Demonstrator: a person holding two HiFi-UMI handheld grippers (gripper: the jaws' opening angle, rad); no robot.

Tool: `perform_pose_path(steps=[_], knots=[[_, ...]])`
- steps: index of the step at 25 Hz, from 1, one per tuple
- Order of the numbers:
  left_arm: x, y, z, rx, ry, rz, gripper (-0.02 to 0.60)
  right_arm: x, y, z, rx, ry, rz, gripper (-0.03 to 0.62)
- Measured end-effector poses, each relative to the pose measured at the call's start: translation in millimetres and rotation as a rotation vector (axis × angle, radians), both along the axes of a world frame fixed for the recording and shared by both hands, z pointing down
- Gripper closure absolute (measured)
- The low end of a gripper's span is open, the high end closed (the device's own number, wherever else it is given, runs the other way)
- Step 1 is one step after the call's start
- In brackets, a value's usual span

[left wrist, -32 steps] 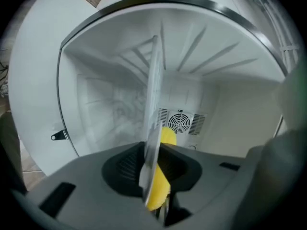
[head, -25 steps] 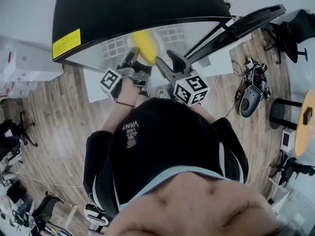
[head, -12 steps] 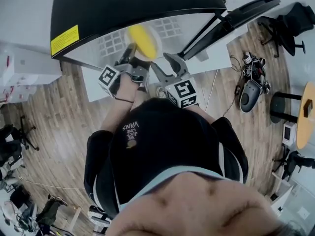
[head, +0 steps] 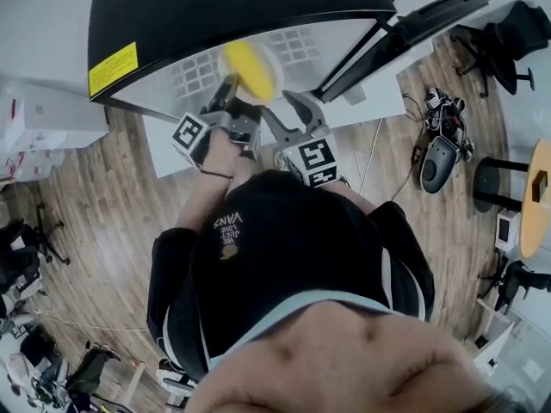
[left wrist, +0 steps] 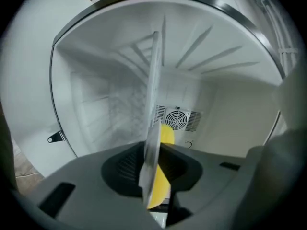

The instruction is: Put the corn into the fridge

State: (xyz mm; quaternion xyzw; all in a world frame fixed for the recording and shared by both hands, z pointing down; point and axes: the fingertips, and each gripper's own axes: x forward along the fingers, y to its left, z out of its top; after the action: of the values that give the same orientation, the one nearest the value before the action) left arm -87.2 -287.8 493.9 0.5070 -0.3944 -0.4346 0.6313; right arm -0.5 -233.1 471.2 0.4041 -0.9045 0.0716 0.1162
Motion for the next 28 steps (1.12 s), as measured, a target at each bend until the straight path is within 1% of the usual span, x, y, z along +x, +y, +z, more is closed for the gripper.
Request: perform_pose_path(steps=[7, 10, 15, 21, 28], knots=[[3.2, -1.2, -1.9, 0.038, 0.018, 0.018, 0.511, 0.4, -6.5, 1.6, -0.007, 0.000, 0.006, 0.381], [2.9, -1.8, -3.3, 0.056, 0.020, 0.022, 0.494, -1.7, -9.9, 2.7, -0.010, 0.000, 0.004, 0.381], [2.6, -1.0, -7.4, 0.078, 0.012, 0.032, 0.466, -4.1, -15.3, 2.6, -0.016, -0.015, 0.008, 0.381], [0.6, 0.2, -11.4, 0.121, -0.010, 0.039, 0.465, -4.4, -27.2, 5.7, -0.020, -0.005, 0.032, 0.381], [0.7, 1.9, -11.6, 0.117, -0.001, 0.046, 0.465, -8.1, -37.1, 5.5, -0.021, -0.007, 0.035, 0.381]])
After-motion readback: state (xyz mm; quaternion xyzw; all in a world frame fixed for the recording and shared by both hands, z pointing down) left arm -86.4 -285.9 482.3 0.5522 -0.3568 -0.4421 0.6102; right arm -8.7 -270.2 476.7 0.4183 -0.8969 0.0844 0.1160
